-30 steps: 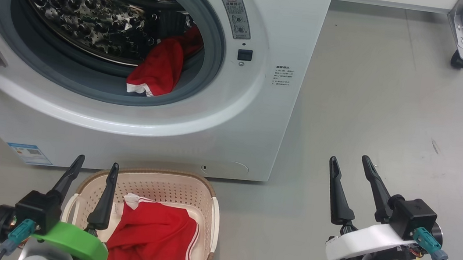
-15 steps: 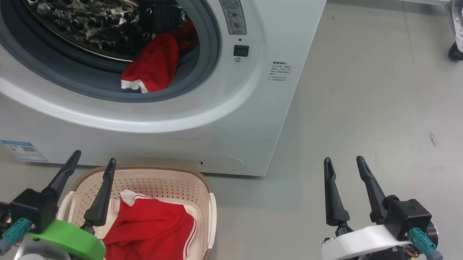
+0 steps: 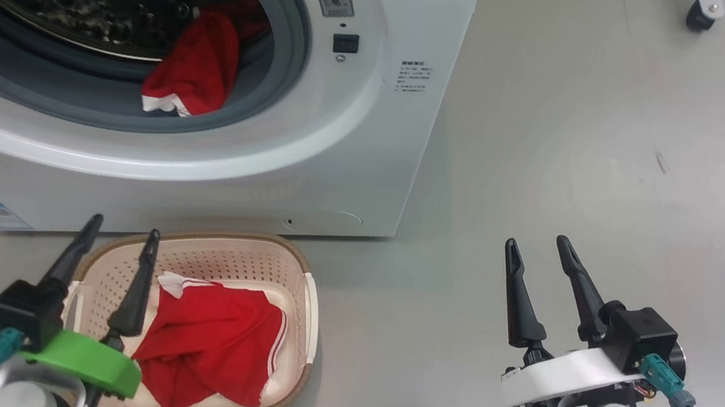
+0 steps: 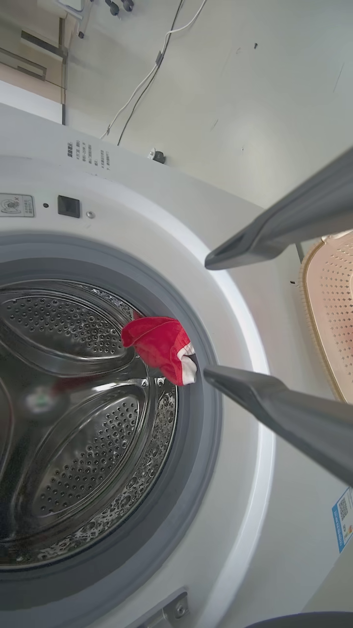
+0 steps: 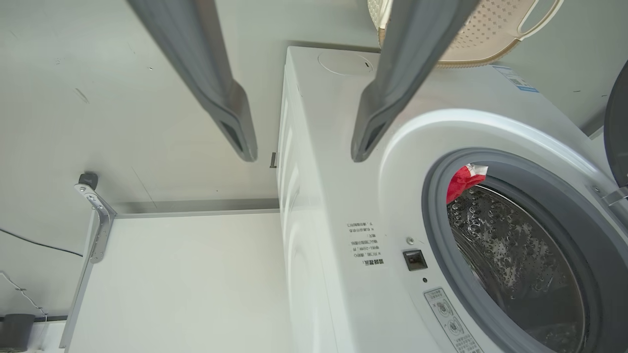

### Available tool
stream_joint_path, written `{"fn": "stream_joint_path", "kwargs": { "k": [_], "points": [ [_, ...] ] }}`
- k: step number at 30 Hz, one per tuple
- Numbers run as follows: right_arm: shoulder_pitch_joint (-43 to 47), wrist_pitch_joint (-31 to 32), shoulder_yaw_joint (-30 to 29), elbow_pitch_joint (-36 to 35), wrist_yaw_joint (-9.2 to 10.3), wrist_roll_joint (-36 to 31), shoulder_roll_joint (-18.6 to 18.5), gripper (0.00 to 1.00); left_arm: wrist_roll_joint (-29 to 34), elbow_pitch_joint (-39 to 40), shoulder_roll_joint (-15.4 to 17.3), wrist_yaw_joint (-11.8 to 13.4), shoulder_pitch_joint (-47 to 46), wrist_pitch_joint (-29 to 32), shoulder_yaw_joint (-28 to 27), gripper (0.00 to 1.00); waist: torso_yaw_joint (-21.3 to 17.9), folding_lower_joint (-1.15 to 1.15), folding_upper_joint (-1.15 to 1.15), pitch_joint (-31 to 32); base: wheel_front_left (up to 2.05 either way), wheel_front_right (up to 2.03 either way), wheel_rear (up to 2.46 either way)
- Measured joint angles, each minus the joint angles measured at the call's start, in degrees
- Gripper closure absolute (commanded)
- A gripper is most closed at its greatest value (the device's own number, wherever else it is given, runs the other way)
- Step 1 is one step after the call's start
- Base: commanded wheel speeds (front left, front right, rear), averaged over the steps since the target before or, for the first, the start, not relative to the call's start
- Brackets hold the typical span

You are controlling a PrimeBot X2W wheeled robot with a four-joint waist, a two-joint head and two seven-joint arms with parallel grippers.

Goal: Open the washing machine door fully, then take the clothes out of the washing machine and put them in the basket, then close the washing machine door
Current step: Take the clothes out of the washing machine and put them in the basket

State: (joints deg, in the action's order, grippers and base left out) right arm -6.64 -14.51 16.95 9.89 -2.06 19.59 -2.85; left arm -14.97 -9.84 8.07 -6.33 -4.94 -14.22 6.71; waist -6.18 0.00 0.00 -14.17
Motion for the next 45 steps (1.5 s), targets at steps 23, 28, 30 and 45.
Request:
{"fn": "stream_joint_path", "kwargs": {
  "k": [23,28,30,45],
  "points": [
    [-6.0,0.0,2.1,-3.7,1.21,0.5,0.0,0.0,-4.9,-1.5,6.2,-0.2,-22.5,14.7,-4.6,0.0,-5.9,0.0,0.0,-13.1,0.0,0.0,0.0],
    [-7.2,0.0,3.4,-3.8,1.21,0.8,0.0,0.0,-7.7,-4.4,6.6,-0.5,-26.9,19.0,-4.6,0.0,-6.8,0.0,0.0,-15.0,0.0,0.0,0.0],
    [-7.3,0.0,3.7,-3.8,1.22,1.0,0.0,0.0,-8.0,-5.3,7.4,-0.5,-28.6,20.9,-4.6,0.0,-7.1,0.0,0.0,-15.6,0.0,0.0,0.0],
    [-9.1,0.0,6.3,-4.2,1.78,2.1,0.0,0.0,-8.8,-10.9,9.5,-0.5,-38.8,27.9,-4.5,0.0,-10.1,0.0,0.0,-19.0,0.0,0.0,0.0]
  ]
}}
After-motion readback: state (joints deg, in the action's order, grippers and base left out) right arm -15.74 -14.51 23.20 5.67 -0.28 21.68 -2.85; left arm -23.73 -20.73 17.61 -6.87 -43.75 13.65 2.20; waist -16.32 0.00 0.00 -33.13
